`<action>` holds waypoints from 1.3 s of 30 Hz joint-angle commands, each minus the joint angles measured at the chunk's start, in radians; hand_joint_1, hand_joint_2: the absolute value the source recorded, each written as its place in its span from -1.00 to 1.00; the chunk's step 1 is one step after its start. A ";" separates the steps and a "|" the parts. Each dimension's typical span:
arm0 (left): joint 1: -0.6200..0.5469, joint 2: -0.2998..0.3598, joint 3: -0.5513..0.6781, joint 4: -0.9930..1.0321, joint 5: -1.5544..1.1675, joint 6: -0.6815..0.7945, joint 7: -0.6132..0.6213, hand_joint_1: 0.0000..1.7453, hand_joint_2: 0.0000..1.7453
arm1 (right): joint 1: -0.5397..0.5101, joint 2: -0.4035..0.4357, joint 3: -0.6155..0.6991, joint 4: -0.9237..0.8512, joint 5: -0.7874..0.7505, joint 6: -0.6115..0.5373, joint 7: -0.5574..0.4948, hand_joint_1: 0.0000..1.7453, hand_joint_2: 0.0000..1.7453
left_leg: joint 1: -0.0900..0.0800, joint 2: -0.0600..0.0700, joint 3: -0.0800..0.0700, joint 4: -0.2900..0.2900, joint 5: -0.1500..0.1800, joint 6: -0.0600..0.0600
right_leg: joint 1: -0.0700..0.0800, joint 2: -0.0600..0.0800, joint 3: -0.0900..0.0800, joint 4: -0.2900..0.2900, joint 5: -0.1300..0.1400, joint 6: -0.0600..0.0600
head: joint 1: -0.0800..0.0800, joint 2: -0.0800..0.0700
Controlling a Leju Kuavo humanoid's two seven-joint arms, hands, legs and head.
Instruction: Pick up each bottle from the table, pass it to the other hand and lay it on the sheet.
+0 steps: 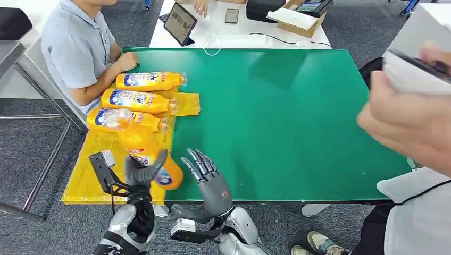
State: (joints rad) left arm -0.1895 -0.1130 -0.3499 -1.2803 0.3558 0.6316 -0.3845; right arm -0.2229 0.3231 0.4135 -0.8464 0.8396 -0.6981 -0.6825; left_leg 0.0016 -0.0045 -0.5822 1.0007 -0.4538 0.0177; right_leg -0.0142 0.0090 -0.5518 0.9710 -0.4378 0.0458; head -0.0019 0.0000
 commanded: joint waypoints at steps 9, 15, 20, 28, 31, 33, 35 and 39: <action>-0.333 0.184 0.010 0.579 -1.092 -0.085 0.266 1.00 1.00 | -0.051 0.000 0.092 0.061 -0.244 0.000 -0.016 -1.00 -1.00 | 0.001 -0.001 0.002 -0.001 0.001 -0.001 | 0.000 -0.002 0.002 0.000 0.000 -0.001 | 0.000 0.000; -0.450 0.234 -0.042 0.718 -1.340 -0.357 0.370 1.00 1.00 | -0.029 -0.047 0.177 -0.020 -0.340 0.000 0.023 -1.00 -1.00 | 0.001 0.000 0.001 0.001 0.001 -0.002 | 0.001 -0.002 0.001 0.001 0.000 -0.002 | 0.000 0.000; -0.480 0.269 -0.073 0.765 -1.382 -0.504 0.354 1.00 1.00 | -0.021 -0.040 0.182 -0.012 -0.399 0.003 0.010 -1.00 -1.00 | 0.001 0.002 0.002 0.000 0.001 -0.002 | 0.001 0.001 0.001 0.001 0.000 -0.002 | 0.000 0.000; -0.486 0.262 -0.086 0.794 -1.389 -0.577 0.375 1.00 1.00 | -0.039 -0.041 0.182 0.025 -0.463 0.024 -0.016 -1.00 -1.00 | 0.001 0.002 0.005 -0.001 0.001 -0.002 | 0.001 0.001 0.002 0.002 0.000 -0.002 | 0.000 0.000; -0.482 0.243 -0.066 0.832 -1.360 -0.606 0.373 -0.20 1.00 | -0.048 -0.039 0.198 0.041 -0.482 0.023 -0.016 -1.00 -1.00 | 0.001 0.002 0.005 -0.001 0.002 -0.002 | 0.000 0.001 0.003 0.002 0.000 -0.001 | 0.000 0.000; -0.467 0.231 -0.012 0.836 -1.271 -0.653 0.306 -0.98 1.00 | -0.049 -0.041 0.202 0.047 -0.500 0.023 -0.016 -1.00 -1.00 | 0.001 0.003 0.006 -0.002 0.002 -0.003 | 0.001 0.002 0.004 0.002 0.001 -0.002 | 0.000 0.000; -0.454 0.227 0.021 0.823 -1.216 -0.680 0.264 -1.00 1.00 | -0.049 -0.044 0.206 0.047 -0.504 0.020 -0.016 -1.00 -1.00 | 0.001 0.003 0.008 -0.002 0.002 -0.003 | 0.001 0.002 0.006 0.001 0.001 -0.002 | 0.000 0.000; -0.383 0.226 0.085 0.710 -1.021 -0.769 0.195 -1.00 1.00 | -0.041 -0.057 0.221 0.029 -0.539 0.010 -0.016 -1.00 -1.00 | 0.001 0.003 0.010 -0.003 0.002 -0.003 | 0.001 0.001 0.008 0.001 0.001 -0.002 | 0.000 0.000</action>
State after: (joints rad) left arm -0.6799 0.1331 -0.3644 -0.5535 -0.8616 -0.0274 -0.1197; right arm -0.2420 0.2998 0.5848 -0.8511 0.3388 -0.6779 -0.6985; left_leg 0.0019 -0.0044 -0.5743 1.0004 -0.4524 0.0156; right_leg -0.0142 0.0093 -0.5454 0.9741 -0.4380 0.0454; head -0.0019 0.0000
